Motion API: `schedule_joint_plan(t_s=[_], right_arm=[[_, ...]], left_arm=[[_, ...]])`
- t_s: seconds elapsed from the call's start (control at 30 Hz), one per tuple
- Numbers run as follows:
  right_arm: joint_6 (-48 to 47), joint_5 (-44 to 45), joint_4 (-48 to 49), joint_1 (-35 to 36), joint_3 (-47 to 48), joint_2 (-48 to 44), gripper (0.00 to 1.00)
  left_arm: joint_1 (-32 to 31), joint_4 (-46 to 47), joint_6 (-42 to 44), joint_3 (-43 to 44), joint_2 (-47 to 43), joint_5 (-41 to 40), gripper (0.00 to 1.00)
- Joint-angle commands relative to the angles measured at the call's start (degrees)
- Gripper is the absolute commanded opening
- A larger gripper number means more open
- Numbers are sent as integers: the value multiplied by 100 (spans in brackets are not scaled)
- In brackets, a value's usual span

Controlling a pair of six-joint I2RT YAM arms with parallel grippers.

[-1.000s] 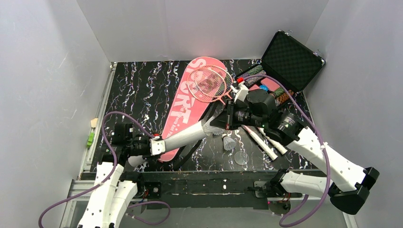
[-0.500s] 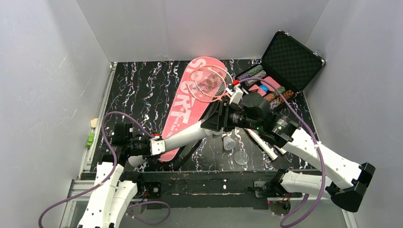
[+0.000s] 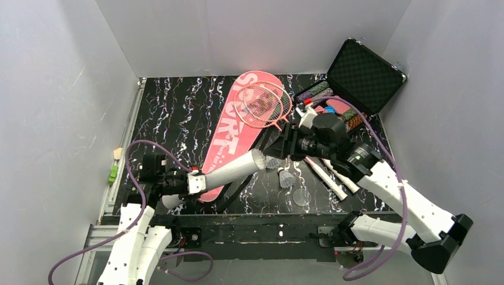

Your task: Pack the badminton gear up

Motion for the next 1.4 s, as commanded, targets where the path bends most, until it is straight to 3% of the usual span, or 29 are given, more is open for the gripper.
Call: schedule_joint_plan(t_s=[0.0, 0.6, 0.77, 0.93, 1.1, 1.37], right_arm=[[-137, -214, 46, 31, -303, 208, 66], [-135, -231, 422, 587, -75, 1216, 66], [-183, 74, 181, 611, 350, 1107, 79], [-6, 218, -212, 61, 502, 476, 82], [384, 35, -440, -747, -69, 178, 84], [776, -207, 217, -1107, -933, 816, 86]], left_arm=[[27, 57, -75, 275, -27, 360, 0], [27, 68, -220, 433, -45, 645, 1], [27, 46, -223, 305, -67, 494, 1], [27, 51, -129, -16, -133, 256, 1], [27, 80, -125, -154, -125, 237, 1], [27, -35, -143, -44, -214, 232, 1]])
